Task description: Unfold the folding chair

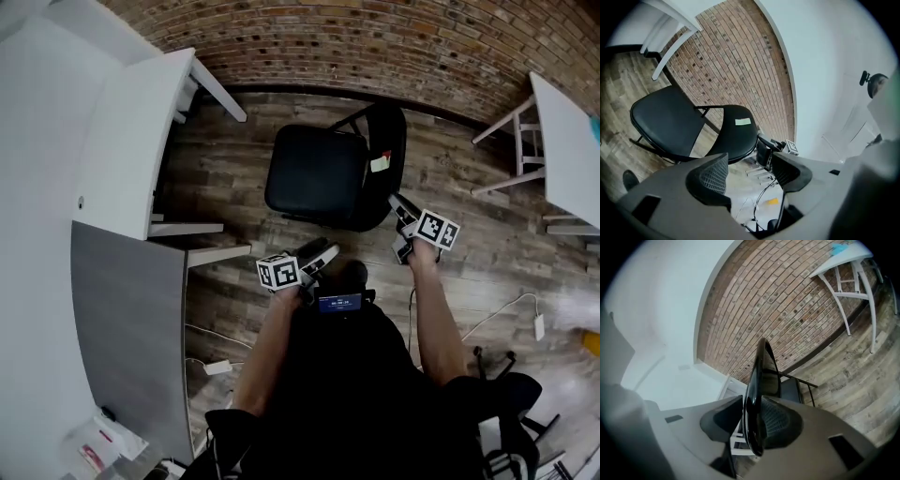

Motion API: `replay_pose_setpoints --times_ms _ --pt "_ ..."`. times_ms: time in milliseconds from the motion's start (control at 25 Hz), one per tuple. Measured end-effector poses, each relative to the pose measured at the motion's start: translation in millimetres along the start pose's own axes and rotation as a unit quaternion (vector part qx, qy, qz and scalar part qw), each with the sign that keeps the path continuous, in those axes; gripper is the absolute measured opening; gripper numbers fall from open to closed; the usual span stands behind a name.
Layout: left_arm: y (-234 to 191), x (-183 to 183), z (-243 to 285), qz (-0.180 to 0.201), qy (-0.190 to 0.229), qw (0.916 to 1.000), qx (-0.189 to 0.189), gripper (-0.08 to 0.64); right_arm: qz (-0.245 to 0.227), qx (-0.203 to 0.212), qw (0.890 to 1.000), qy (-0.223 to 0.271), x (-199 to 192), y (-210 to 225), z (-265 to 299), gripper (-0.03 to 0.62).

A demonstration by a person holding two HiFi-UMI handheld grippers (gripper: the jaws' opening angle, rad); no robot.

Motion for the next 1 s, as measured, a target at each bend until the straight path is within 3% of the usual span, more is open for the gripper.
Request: replay_pose_setpoints --times_ms 200,360,520,680,880,1000 --pt "13 30 -21 0.013 0.038 0.9991 -0.01 0.319 0.013 0.003 1.0 0.014 -7 -1 -31 0.129" --pt "32 52 -38 -0.006 0.079 0.9959 -0.045 0.308 0.042 0.005 0.999 0.02 -35 -11 -69 0.127" --pt "59 58 -45 0.0 0.071 0.9925 -0.1 0.304 0.066 0.015 0.997 0.029 -63 -32 -98 0.129" --pt "78 61 -68 0.014 0.059 0.988 -0.142 0.302 0.048 0.022 0.998 0.04 -76 -75 -124 0.127" --pt "89 62 -116 -0.012 0.08 0.9751 -0.207 0.298 0.028 0.01 0.998 0.058 -97 -132 -156 0.127" --pt "102 56 -131 -0.019 0.089 0.9631 -0.253 0.299 0.015 0.059 0.995 0.073 -108 -174 -168 0.127"
Point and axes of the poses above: the fingertips, and each gripper's own axes: z forward along the fingers, y to its right, x out of its top, the point moved 1 cm from there along -z, backward along the fingers, and after that the axes turned 7 degrees about y, right-handed, at the moved point
